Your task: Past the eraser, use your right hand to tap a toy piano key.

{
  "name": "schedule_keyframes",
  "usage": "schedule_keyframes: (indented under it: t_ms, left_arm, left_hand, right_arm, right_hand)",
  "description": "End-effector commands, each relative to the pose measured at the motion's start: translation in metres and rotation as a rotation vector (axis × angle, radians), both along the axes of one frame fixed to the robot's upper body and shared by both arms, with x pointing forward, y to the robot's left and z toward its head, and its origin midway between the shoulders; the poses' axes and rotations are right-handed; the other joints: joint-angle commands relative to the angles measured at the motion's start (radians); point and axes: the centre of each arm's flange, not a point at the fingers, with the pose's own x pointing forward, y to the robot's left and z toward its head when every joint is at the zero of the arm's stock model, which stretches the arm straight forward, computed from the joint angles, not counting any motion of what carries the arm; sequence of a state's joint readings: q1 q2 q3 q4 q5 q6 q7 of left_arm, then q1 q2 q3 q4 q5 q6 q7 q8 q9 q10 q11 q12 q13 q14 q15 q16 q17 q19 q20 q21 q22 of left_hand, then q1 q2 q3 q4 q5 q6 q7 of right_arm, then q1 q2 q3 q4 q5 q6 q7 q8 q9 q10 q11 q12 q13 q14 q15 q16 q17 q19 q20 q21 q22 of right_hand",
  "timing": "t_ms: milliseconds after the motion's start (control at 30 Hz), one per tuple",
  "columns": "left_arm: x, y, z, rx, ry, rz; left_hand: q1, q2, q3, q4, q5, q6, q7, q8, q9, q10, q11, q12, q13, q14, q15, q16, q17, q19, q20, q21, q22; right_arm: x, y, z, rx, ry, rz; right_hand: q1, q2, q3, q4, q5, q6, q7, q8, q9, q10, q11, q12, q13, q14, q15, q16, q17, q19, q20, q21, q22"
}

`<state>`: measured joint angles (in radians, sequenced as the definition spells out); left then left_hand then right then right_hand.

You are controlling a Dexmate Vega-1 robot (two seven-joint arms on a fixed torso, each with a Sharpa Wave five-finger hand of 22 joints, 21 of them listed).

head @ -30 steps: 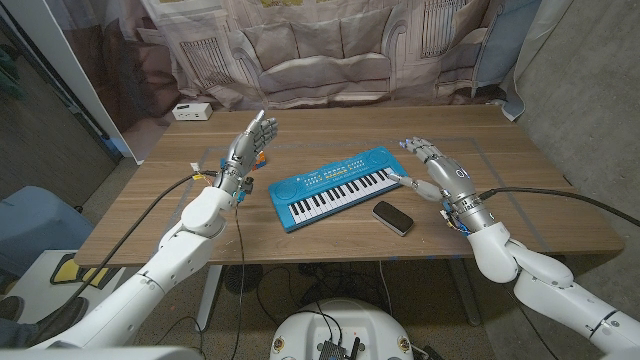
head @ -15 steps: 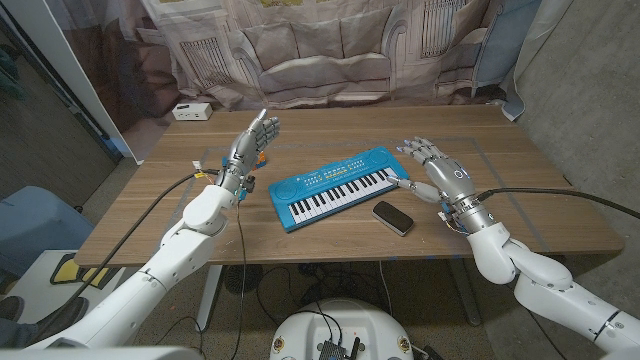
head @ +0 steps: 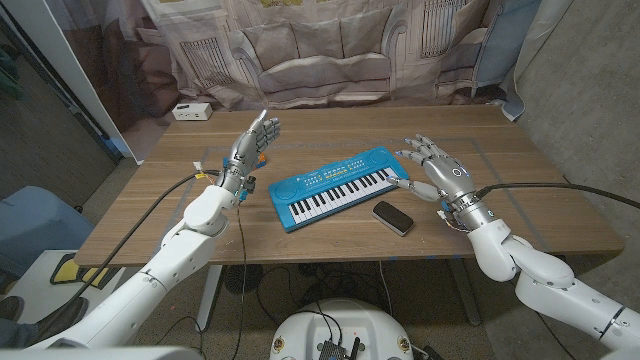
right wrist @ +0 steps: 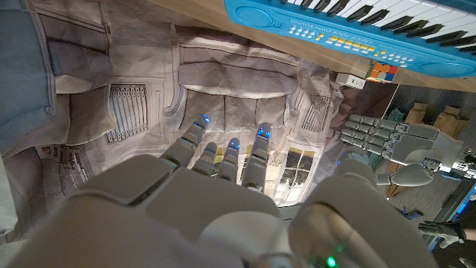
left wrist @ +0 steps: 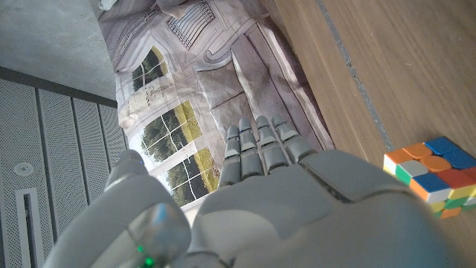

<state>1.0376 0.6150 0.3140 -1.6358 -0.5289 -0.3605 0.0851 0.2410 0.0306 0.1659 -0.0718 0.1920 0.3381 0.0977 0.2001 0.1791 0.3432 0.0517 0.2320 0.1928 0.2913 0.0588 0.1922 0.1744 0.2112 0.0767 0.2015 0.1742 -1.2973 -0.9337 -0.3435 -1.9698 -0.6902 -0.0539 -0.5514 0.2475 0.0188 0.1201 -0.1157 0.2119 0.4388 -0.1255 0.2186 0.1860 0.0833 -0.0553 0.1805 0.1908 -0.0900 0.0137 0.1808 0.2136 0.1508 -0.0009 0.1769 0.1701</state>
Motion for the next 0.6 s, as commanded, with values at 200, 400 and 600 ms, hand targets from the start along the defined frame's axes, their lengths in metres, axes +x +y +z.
schedule_keyframes:
  t_ms: [200, 400, 600]
  left_arm:
    - [0.001, 0.001, -0.005, -0.013, 0.008, 0.004]
    - [0.003, -0.001, -0.006, -0.013, 0.008, -0.003]
    - [0.004, -0.002, -0.007, -0.012, 0.012, -0.007]
  left_hand:
    - [0.003, 0.008, 0.000, -0.008, 0.000, 0.011, 0.003, -0.003, 0.002, 0.012, -0.007, -0.004, 0.005, 0.003, 0.006, -0.002, 0.005, 0.003, -0.002, -0.004, 0.004]
    - [0.002, 0.009, 0.000, -0.008, 0.000, 0.012, 0.003, -0.003, 0.002, 0.014, -0.004, -0.005, 0.005, 0.003, 0.006, -0.002, 0.005, 0.003, -0.002, -0.004, 0.004]
    - [0.002, 0.009, 0.000, -0.008, 0.000, 0.013, 0.003, -0.004, 0.002, 0.014, -0.003, -0.005, 0.005, 0.004, 0.007, -0.002, 0.005, 0.003, -0.003, -0.004, 0.004]
  right_arm:
    - [0.005, 0.006, 0.013, -0.065, 0.142, -0.049]
    - [0.005, 0.009, 0.017, -0.089, 0.175, -0.060]
    - [0.003, 0.011, 0.020, -0.111, 0.190, -0.071]
  right_hand:
    - [-0.044, 0.016, -0.008, 0.012, -0.013, -0.002, -0.008, -0.031, 0.002, -0.235, 0.017, -0.007, 0.000, -0.215, 0.005, -0.001, 0.006, -0.268, 0.037, -0.006, 0.010]
    - [-0.065, 0.020, -0.013, 0.019, -0.017, -0.030, -0.015, -0.035, 0.003, -0.308, 0.023, -0.006, 0.001, -0.283, 0.011, -0.001, 0.009, -0.360, 0.052, -0.005, 0.012]
    - [-0.073, 0.022, -0.015, 0.022, -0.018, -0.034, -0.017, -0.034, 0.003, -0.327, 0.027, -0.003, 0.001, -0.300, 0.013, 0.001, 0.009, -0.389, 0.047, -0.004, 0.012]
